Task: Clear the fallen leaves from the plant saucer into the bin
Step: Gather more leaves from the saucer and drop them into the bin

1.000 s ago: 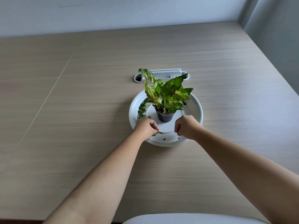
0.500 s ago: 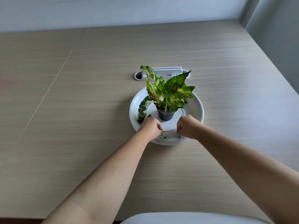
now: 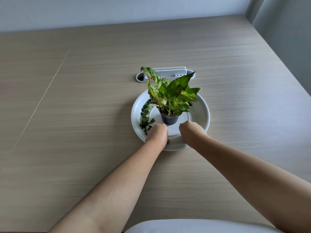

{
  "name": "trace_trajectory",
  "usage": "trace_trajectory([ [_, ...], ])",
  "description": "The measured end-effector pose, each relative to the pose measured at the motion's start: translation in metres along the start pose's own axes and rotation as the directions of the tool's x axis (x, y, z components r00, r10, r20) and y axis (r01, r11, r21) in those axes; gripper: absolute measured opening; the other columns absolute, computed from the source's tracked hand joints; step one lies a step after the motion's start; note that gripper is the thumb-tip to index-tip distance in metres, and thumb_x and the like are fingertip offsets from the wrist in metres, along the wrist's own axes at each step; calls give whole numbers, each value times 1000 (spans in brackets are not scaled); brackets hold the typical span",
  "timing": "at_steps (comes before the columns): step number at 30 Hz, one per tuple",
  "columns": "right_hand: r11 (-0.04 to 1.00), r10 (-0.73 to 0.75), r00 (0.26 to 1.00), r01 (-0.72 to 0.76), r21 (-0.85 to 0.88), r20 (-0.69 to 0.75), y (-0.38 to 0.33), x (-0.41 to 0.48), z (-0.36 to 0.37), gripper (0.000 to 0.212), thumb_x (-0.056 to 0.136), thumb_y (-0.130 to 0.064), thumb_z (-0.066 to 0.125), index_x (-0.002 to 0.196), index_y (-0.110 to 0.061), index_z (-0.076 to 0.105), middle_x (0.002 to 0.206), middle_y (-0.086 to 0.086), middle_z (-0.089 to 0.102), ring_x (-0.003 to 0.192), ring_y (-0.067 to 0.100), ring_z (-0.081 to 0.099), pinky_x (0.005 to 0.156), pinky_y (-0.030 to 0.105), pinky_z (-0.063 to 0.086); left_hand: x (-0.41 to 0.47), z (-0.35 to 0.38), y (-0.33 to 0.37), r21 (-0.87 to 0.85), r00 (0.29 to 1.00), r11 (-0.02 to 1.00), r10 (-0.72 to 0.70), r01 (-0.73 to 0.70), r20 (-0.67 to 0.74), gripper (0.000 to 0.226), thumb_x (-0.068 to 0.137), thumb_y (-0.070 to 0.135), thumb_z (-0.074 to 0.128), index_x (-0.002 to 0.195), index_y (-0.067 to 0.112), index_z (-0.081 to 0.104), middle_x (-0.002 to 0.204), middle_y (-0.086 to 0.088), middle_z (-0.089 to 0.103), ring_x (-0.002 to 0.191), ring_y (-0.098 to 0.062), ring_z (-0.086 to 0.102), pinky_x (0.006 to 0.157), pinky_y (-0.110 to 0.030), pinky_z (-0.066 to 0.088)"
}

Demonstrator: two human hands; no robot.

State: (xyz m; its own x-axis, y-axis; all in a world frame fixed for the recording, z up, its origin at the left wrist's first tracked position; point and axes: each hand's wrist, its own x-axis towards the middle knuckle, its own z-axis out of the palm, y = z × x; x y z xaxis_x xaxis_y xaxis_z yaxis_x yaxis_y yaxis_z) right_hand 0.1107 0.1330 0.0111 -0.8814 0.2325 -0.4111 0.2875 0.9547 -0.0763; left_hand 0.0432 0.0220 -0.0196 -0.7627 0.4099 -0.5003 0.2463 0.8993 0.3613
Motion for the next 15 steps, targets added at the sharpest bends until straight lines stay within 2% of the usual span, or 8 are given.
trace_trajectory([
  [3, 1000, -4, 1000, 5, 15, -14, -1, -2, 0, 22, 80, 10, 46, 96, 4, 60, 99, 22, 65, 92, 39, 63, 68, 36, 47, -2, 3, -5, 25, 997, 998, 61, -60, -40, 10, 82, -2, 63, 88, -3, 70, 91, -17, 72, 80, -32, 69, 75, -36, 58],
  [6, 999, -4, 1000, 5, 52, -17, 4, 3, 2, 20, 79, 10, 46, 93, 5, 60, 98, 23, 65, 90, 38, 64, 70, 36, 49, -2, 3, -8, 25, 992, 995, 103, -101, -73, 7, 83, 3, 66, 84, -1, 72, 93, -16, 70, 76, -29, 64, 69, -32, 52],
  [9, 985, 61, 998, -58, 162, -10, 17, 11, 2, 17, 79, 2, 51, 91, 5, 62, 88, 21, 62, 81, 35, 62, 67, 35, 49, -4, -1, -12, -10, 987, 992, 125, -127, -101, 11, 83, 13, 70, 86, 4, 75, 94, -12, 72, 82, -27, 65, 69, -26, 45],
  [11, 962, 98, 995, -89, 260, -20, 26, 14, -4, 15, 79, -3, 58, 87, 5, 67, 82, 19, 63, 75, 32, 59, 64, 33, 50, -6, -8, -13, -82, 985, 989, 113, -124, -127, 12, 82, 15, 72, 86, 5, 77, 92, -10, 74, 87, -23, 68, 73, -23, 46],
  [15, 921, 122, 992, -96, 377, -45, 38, 18, -11, 11, 81, -3, 64, 87, 1, 73, 89, 17, 72, 76, 28, 62, 71, 34, 55, -6, -18, -18, -121, 980, 984, 114, -134, -160, 11, 83, 10, 69, 89, 5, 77, 95, -10, 76, 93, -21, 69, 78, -21, 48],
])
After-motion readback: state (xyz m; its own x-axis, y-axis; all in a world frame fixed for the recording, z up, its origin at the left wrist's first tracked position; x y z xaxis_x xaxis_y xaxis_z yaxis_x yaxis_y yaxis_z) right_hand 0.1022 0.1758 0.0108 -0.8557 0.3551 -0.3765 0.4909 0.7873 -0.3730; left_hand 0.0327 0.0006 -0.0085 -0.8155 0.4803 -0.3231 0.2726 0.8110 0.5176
